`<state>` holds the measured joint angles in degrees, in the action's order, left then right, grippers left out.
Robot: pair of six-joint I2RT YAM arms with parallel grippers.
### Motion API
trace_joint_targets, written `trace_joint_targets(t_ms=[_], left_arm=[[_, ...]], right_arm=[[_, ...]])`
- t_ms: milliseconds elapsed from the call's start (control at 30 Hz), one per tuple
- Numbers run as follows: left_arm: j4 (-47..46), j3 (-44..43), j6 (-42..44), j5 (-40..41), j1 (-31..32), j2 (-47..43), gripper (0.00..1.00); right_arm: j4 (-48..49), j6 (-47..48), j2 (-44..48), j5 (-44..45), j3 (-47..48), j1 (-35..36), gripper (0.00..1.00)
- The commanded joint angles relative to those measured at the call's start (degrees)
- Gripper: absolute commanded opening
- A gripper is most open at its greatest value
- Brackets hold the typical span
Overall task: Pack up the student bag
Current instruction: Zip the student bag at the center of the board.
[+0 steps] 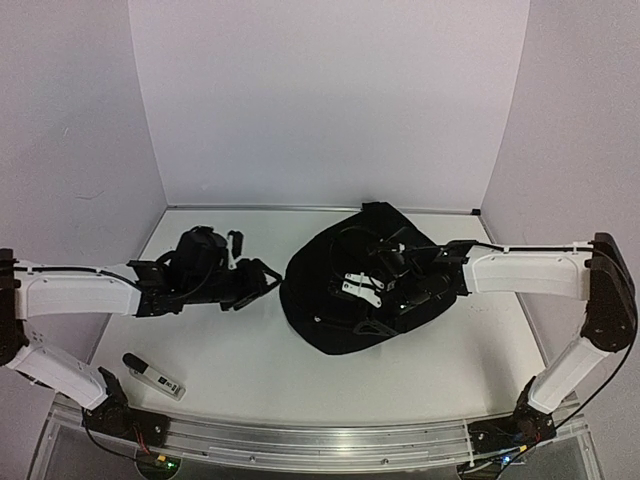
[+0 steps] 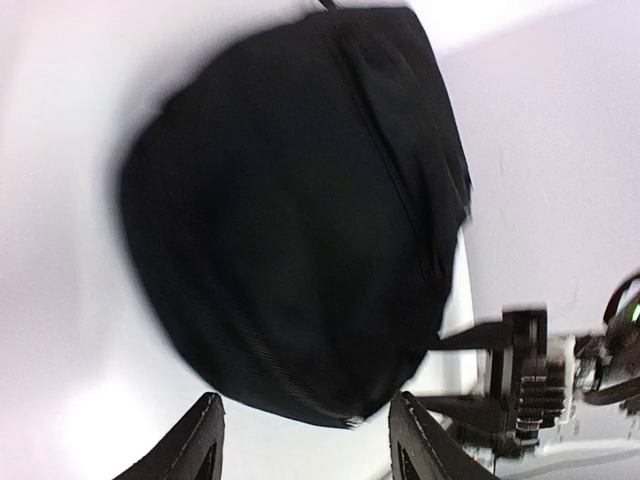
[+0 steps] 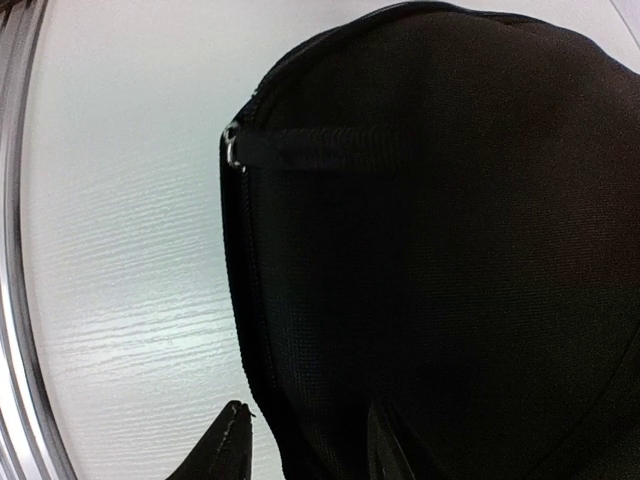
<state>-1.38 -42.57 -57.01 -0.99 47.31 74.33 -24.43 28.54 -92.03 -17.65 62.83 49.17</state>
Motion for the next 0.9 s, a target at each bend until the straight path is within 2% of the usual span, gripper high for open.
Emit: trace_joint_targets(t_ms=[0,167,500,633,867], left_arm=[[1.03,2.78,-1.76,3.71,-5.17,-2.52,0.53],[0.6,-0.37,-0.8,1.31,-7.43,2.71,0.51],[-10.7,-6.79,0.13,-10.97,-8.16,19.47,0.45],[-14.69,-9.23,1.35,-15.08,-8.12,23.54,0.45],[-19.12,-10.31,2.08,-19.32,-8.1,25.2,0.53]], right_arm=[[0.68,-4.36,4.12,-1.17,2.93,0.19,0.49],[0.5,-9.8,1.17,-1.48,10.41,0.15,0.52],[0.17,-17.61,-10.14,0.01,26.19,0.21,0.52],[0.19,-17.83,-13.51,1.73,28.21,0.14,0.52],[0.28,-18.14,-16.22,2.04,27.89,0.18,0.54]])
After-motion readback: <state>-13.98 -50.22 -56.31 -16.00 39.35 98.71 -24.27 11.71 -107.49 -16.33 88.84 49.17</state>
